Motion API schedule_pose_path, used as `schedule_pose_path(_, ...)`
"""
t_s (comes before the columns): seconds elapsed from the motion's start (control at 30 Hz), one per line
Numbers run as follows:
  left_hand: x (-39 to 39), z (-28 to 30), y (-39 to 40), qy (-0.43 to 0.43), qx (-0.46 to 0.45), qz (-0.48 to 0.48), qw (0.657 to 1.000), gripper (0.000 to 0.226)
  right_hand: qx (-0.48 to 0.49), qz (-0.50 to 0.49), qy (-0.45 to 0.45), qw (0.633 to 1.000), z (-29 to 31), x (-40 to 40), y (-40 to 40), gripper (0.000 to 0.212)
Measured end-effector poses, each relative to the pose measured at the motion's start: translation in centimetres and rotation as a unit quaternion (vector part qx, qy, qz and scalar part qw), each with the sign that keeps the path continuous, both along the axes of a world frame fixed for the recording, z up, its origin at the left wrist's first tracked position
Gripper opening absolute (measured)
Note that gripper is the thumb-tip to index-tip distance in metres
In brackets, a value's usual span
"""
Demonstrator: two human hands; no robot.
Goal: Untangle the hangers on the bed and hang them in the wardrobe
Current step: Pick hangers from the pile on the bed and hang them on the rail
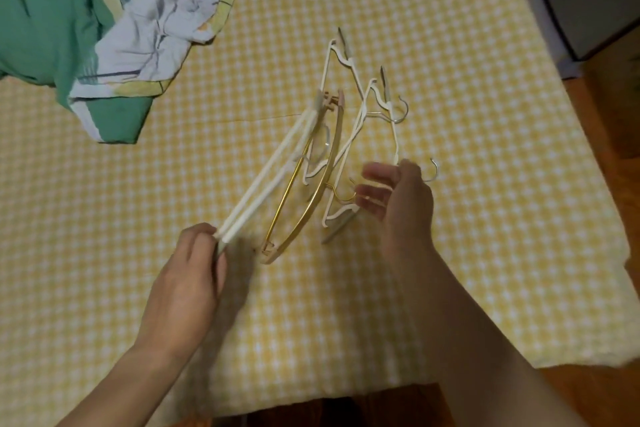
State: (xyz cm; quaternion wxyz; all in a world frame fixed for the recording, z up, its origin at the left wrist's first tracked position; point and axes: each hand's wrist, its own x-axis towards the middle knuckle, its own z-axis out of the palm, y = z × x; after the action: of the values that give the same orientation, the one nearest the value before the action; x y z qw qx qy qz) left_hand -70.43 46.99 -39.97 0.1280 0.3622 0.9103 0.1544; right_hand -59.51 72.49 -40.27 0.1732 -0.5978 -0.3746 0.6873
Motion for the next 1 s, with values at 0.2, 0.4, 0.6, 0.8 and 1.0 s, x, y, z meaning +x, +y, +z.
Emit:
schedule_pose_path(0.2,0.4,-1.0,-1.9,-0.086,0.085,0.170,0.978,0.016,0.046,0.162,-0.294,0.941,-11.6,-0.3,1.9,0.045)
schedule_pose_path(0.4,1.7,1.0,-3.3,-0.182,0.123,0.272,0.937,0.006,0.064,0.208,-0.404,0.889,-11.2,0.3,3.7,0.033)
schedule_pose_path(0.6,1.7,4.4,-4.1,-0.185,0.102,0.261,0.942,0.016,0.033,0.213,-0.479,0.851,-4.6,14.6,0.9,0.035)
schedule_pose_path(0.8,1.7,10.6,-3.5,-0.239,0.132,0.156,0.949,0.016,0.129,0.046,-0.427,0.894,4.7,22.0,-5.2,0.025)
schedule_pose_path(1.0,-0.3,16.7,-3.9,-0.299,0.111,-0.093,0.943,0.010,0.266,-0.046,-0.275,0.923,15.5,21.8,-11.0,0.020)
